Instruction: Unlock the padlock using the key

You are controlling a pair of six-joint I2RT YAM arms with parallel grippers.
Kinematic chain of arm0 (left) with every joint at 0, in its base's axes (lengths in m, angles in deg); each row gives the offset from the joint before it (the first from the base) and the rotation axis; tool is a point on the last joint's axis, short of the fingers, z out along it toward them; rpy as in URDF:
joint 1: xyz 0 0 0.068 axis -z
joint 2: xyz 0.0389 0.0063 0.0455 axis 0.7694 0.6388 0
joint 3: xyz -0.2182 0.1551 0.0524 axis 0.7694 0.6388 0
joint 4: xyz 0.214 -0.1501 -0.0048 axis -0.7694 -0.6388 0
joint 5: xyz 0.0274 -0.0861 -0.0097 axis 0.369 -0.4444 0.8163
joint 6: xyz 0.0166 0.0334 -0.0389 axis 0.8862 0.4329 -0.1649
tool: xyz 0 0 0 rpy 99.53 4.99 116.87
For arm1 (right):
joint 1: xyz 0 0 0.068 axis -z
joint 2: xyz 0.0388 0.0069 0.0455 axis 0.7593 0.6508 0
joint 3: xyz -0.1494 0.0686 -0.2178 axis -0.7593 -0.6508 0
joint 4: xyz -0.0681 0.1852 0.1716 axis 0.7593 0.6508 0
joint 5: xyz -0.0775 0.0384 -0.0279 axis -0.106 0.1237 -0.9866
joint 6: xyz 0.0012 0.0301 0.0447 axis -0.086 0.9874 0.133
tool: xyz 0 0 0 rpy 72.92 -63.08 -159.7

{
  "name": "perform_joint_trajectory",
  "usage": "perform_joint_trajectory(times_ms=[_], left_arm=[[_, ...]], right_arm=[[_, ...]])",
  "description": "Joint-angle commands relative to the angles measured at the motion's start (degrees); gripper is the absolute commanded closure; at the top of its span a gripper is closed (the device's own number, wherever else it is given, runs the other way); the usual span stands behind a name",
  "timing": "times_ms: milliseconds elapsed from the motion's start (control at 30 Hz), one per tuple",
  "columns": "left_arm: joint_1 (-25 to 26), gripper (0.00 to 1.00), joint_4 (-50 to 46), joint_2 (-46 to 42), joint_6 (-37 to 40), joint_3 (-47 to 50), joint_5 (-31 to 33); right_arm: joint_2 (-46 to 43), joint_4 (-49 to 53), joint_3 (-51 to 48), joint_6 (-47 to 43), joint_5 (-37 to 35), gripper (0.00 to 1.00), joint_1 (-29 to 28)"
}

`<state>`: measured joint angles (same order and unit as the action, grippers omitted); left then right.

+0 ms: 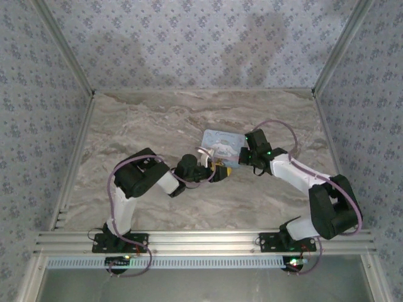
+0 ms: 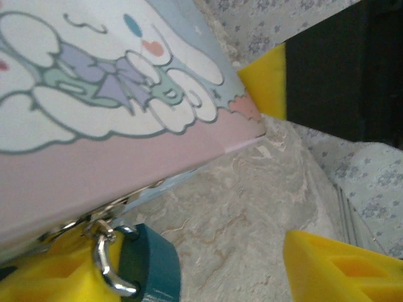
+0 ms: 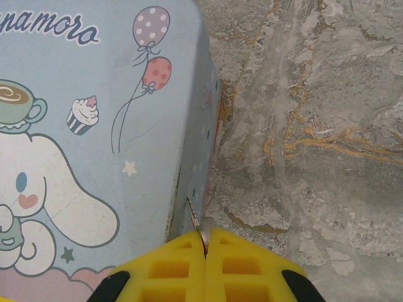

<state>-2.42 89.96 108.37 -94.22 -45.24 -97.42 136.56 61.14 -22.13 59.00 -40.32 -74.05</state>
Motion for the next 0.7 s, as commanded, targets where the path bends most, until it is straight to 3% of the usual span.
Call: perform_joint_trajectory(times_ms=[0,667], left_arm=[[-0.5,0.45,-5.0,2.1,-1.2,0.9,-1.0],[-2.7,0.87,-10.8,1.6,-4.2,-0.8,-4.8]], right_arm=[[-0.9,0.3,-0.5,0.4,1.1,1.0,-0.2],[-3.0,0.3,-0.7,-0.9,1.5,1.0,0.1]])
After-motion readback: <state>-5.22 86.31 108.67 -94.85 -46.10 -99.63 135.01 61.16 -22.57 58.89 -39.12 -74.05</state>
